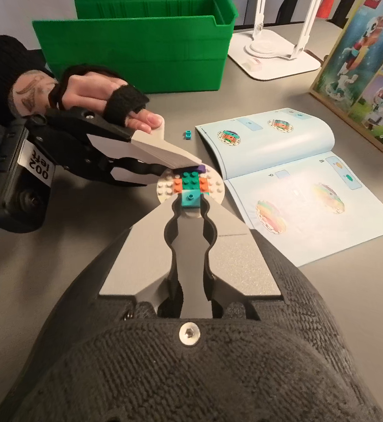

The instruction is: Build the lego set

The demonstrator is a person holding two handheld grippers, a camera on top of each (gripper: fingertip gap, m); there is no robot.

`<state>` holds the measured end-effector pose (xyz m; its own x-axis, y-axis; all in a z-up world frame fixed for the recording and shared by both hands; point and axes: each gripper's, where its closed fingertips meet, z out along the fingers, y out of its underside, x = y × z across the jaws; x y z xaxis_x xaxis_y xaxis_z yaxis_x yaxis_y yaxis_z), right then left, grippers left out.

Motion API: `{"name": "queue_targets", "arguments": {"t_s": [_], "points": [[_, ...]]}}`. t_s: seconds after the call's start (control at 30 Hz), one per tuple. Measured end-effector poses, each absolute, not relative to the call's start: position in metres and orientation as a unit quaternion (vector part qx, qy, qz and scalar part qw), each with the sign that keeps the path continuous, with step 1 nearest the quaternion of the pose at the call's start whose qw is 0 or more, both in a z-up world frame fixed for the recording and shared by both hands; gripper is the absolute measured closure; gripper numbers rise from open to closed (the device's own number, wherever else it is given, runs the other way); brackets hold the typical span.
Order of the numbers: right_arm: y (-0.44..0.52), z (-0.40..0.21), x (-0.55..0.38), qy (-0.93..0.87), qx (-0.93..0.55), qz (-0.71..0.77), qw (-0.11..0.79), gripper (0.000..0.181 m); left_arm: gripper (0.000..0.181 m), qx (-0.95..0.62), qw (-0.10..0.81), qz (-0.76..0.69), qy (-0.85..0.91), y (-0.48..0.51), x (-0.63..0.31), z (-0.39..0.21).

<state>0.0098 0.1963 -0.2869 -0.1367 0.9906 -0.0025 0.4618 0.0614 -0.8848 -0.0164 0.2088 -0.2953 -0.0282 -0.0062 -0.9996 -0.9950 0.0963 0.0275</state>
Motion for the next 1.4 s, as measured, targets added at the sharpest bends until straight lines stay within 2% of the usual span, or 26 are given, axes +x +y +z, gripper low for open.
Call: {"name": "queue_targets", "arguments": {"t_s": [0.4,0.5,0.57,0.63,0.67,0.73,0.77,0.8,0.83,0.87,1.03,1.2,1.3,1.37,1.4], "points": [[0.196,-0.287,0.011,-0.649,-0.562,0.387,0.336,0.163,0.173,-0.470,0.516,0.478,0.533,0.208,-0.017,-0.295],[0.196,-0.280,0.011,-0.650,-0.548,0.389,0.355,0.143,0.173,-0.474,0.515,0.478,0.531,0.208,-0.018,-0.295],[0.195,-0.272,0.012,-0.662,-0.516,0.378,0.391,0.121,0.173,-0.482,0.515,0.476,0.525,0.210,-0.022,-0.294],[0.200,-0.271,0.014,-0.697,-0.465,0.300,0.457,0.101,0.172,-0.494,0.515,0.474,0.516,0.211,-0.028,-0.292],[0.203,-0.272,0.014,-0.715,-0.435,0.239,0.493,0.096,0.172,-0.499,0.515,0.473,0.512,0.212,-0.030,-0.291],[0.208,-0.273,0.010,-0.735,-0.374,0.117,0.553,0.097,0.172,-0.506,0.517,0.469,0.507,0.212,-0.033,-0.290],[0.204,-0.276,0.007,-0.748,-0.340,0.070,0.566,0.105,0.172,-0.508,0.517,0.467,0.506,0.212,-0.033,-0.290],[0.202,-0.278,0.004,-0.756,-0.304,0.024,0.580,0.123,0.172,-0.508,0.518,0.466,0.506,0.212,-0.032,-0.290],[0.201,-0.278,0.002,-0.757,-0.271,-0.019,0.594,0.134,0.172,-0.508,0.519,0.465,0.506,0.211,-0.031,-0.290],[0.199,-0.281,0.001,-0.762,-0.246,-0.050,0.597,0.139,0.172,-0.509,0.520,0.463,0.507,0.211,-0.031,-0.290],[0.203,-0.289,-0.004,-0.765,-0.221,-0.106,0.596,0.147,0.172,-0.508,0.522,0.460,0.508,0.210,-0.029,-0.290],[0.204,-0.290,-0.007,-0.760,-0.207,-0.131,0.602,0.166,0.172,-0.508,0.522,0.452,0.514,0.208,-0.026,-0.291],[0.205,-0.283,-0.005,-0.749,-0.193,-0.134,0.619,0.169,0.172,-0.521,0.535,0.428,0.509,0.204,-0.023,-0.288],[0.204,-0.280,-0.003,-0.746,-0.190,-0.135,0.623,0.169,0.153,-0.523,0.541,0.423,0.505,0.203,-0.022,-0.286],[0.204,-0.279,-0.003,-0.745,-0.189,-0.136,0.625,0.169,0.152,-0.519,0.540,0.427,0.506,0.203,-0.022,-0.286]]}}
